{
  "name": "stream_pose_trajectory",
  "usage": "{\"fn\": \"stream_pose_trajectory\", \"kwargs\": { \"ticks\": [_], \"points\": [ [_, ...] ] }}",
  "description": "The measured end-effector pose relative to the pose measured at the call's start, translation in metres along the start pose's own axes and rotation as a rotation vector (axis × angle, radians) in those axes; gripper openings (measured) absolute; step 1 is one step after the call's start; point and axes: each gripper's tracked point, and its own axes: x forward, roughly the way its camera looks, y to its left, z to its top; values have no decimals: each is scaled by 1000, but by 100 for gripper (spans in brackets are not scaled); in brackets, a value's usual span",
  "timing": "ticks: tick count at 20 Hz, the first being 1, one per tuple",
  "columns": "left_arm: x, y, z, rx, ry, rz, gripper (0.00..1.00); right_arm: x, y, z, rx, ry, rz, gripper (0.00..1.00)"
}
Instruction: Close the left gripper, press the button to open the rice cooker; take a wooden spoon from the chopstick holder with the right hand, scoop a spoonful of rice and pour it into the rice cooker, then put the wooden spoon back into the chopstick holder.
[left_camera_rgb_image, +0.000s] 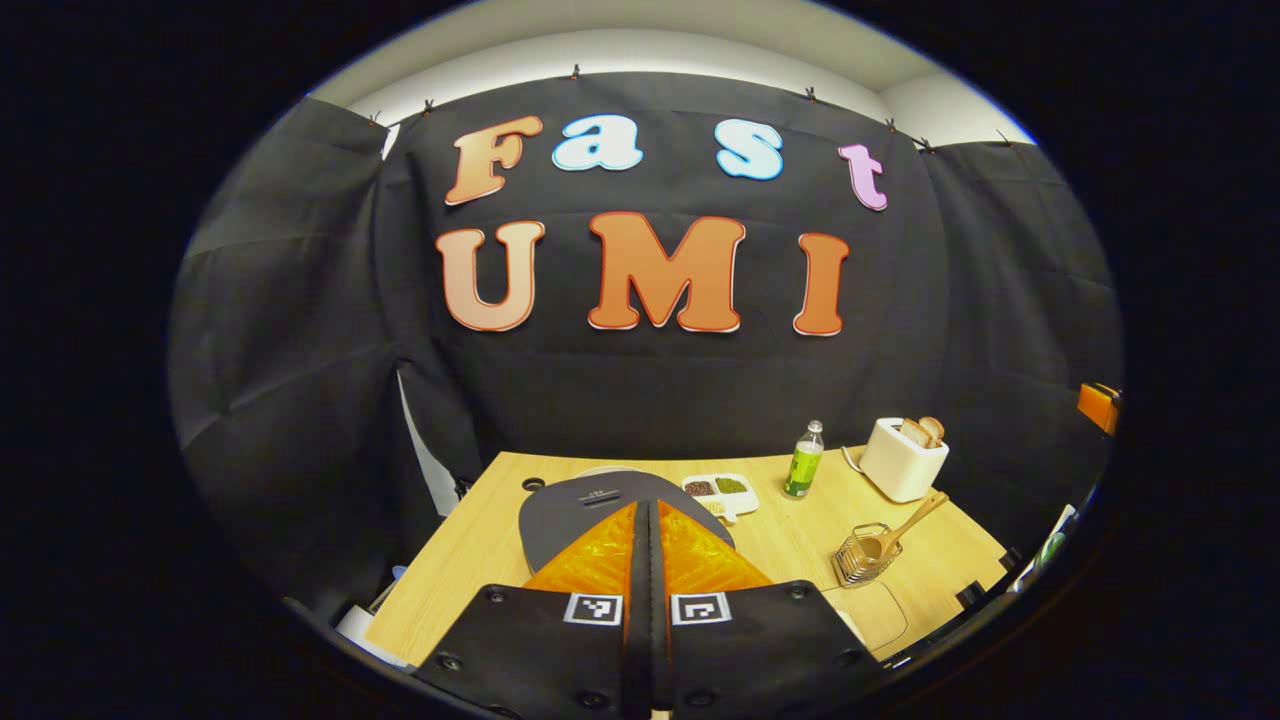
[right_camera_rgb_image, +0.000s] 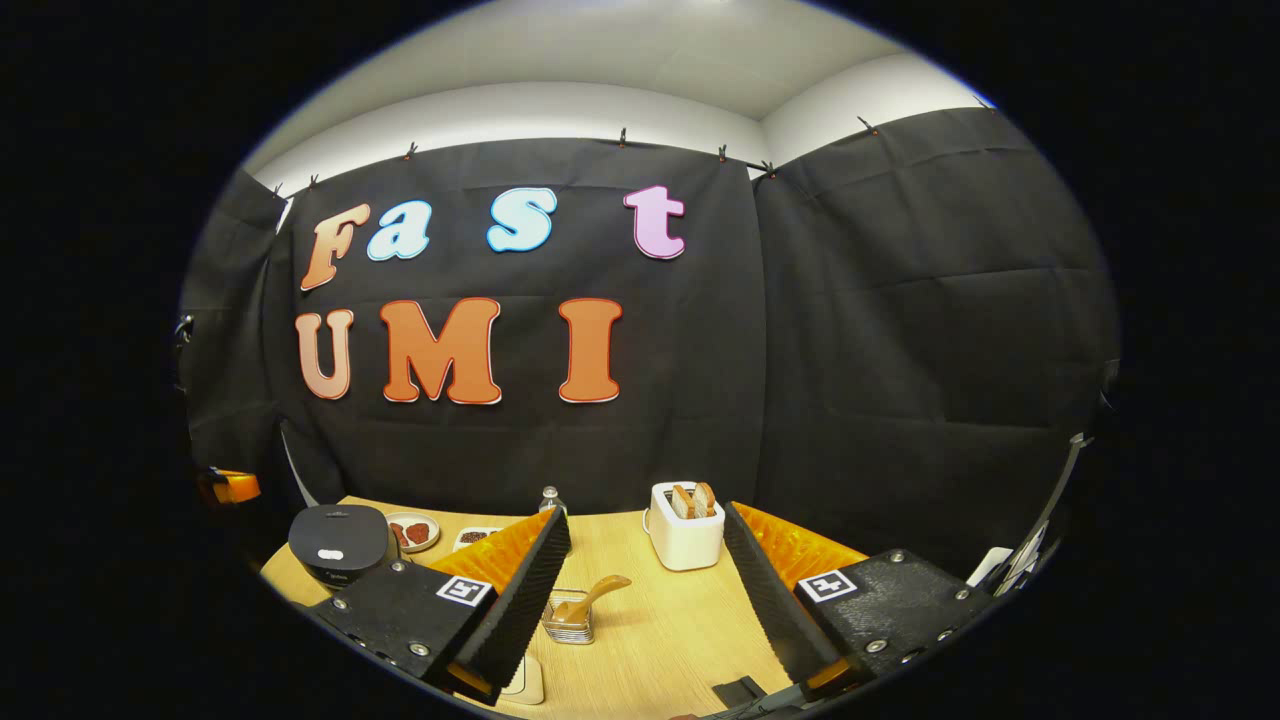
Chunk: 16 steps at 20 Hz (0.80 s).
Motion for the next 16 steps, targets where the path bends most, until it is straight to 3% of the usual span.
{"fn": "stream_pose_trajectory", "kwargs": {
  "ticks": [6,7,8,16],
  "points": [
    [57,-14,-54,-13,118,-22,4,3,-19,-20,-1,50,-55,95],
    [64,-13,-61,-2,137,-17,0,5,-22,-23,-2,59,-66,95],
    [70,-15,-71,2,153,-19,4,5,-25,-25,0,65,-73,96],
    [87,-14,-122,1,267,0,4,17,-29,-33,-10,92,-94,96]
  ]
}}
